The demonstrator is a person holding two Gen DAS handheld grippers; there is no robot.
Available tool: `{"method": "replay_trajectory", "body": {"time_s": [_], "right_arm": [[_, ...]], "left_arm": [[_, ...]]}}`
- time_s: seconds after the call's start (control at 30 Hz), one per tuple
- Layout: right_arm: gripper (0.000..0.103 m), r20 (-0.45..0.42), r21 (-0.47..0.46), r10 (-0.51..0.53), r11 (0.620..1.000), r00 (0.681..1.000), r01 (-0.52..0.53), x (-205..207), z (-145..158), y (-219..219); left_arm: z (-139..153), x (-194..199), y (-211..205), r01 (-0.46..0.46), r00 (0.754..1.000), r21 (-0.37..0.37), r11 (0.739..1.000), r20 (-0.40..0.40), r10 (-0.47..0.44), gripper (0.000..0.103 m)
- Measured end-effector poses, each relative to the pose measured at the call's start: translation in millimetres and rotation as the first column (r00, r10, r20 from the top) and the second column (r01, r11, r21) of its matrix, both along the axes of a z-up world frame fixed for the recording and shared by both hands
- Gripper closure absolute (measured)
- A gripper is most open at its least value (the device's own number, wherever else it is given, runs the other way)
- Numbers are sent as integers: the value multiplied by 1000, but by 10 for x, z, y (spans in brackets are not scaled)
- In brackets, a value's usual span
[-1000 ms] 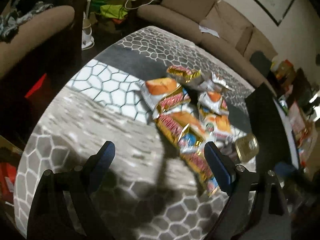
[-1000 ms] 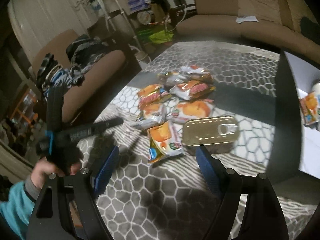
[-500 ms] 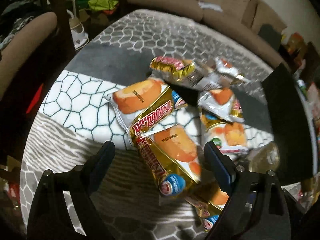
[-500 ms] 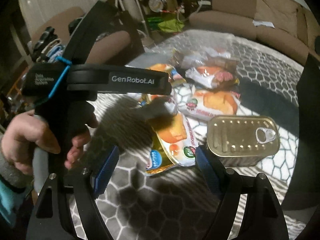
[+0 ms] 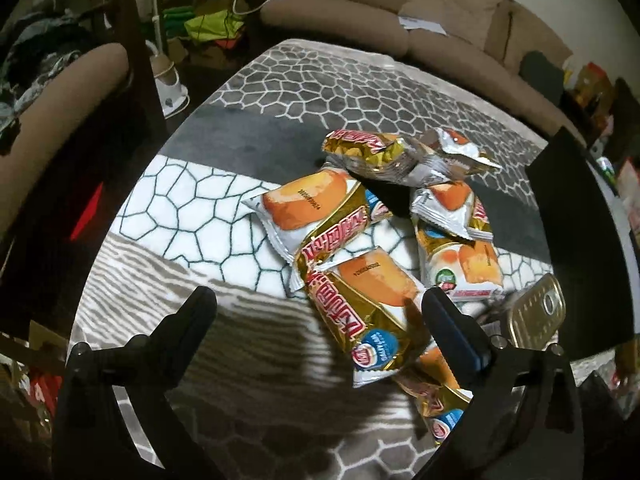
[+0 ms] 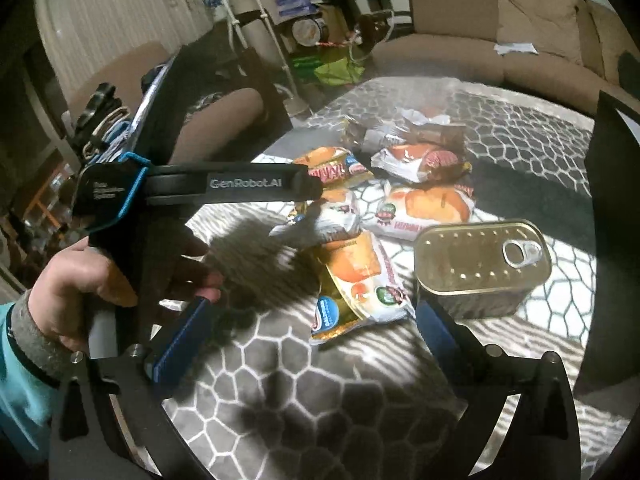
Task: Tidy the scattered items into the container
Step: 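Grasp a snack packet with the left tool while the right tool grasps another packet, then carry both held snack packets over the box with both tools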
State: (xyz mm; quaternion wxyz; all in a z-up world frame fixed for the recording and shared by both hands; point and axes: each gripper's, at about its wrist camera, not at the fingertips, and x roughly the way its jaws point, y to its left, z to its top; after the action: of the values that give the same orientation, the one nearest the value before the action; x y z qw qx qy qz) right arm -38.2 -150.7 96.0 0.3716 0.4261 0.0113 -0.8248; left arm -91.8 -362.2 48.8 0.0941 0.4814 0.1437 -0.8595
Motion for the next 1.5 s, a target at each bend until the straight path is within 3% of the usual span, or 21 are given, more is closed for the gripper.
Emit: {"method": "replay_trajectory", "body": {"time_s": [0.3, 0.53, 0.77, 0.83, 0.87, 0.9, 0.97, 1.13, 1.5], "right_arm": [[0, 42, 13, -44, 999, 998, 44, -43, -195, -31], [0, 66, 5, -106, 994, 992, 106, -184, -385, -90], [0, 68, -19, -128, 991, 989, 130, -203, -498, -142], [9, 68, -3, -120, 993, 990, 120, -206, -546, -176], [28, 73, 11, -116, 993, 990, 116, -215, -571, -194], [43, 84, 22, -114, 993, 990, 112, -228, -593, -204], [44, 84, 12, -113, 994, 990, 113, -231, -591, -193], [50, 86, 21, -94, 996, 992, 92, -167, -551, -145], [50, 103, 82, -61, 995, 993, 53, 323, -466, 236]], "left_arm": [[-37, -240, 223, 47, 998, -37, 998, 51, -45, 0], [-254, -393, 326, 77, 991, 6, 997, 110, -77, 2], [-331, -474, 375, 101, 985, -74, 992, 145, -89, 24], [-331, -475, 378, 117, 983, -94, 989, 153, -102, 35], [-325, -471, 371, 117, 983, -102, 988, 155, -100, 45], [-318, -459, 360, 115, 983, -106, 988, 155, -98, 48], [-298, -423, 319, 116, 983, -71, 991, 148, -105, 55], [-265, -263, 246, 112, 985, -35, 993, 135, -106, 57], [-119, 798, 153, 113, 990, 19, 993, 88, -114, 57]]}}
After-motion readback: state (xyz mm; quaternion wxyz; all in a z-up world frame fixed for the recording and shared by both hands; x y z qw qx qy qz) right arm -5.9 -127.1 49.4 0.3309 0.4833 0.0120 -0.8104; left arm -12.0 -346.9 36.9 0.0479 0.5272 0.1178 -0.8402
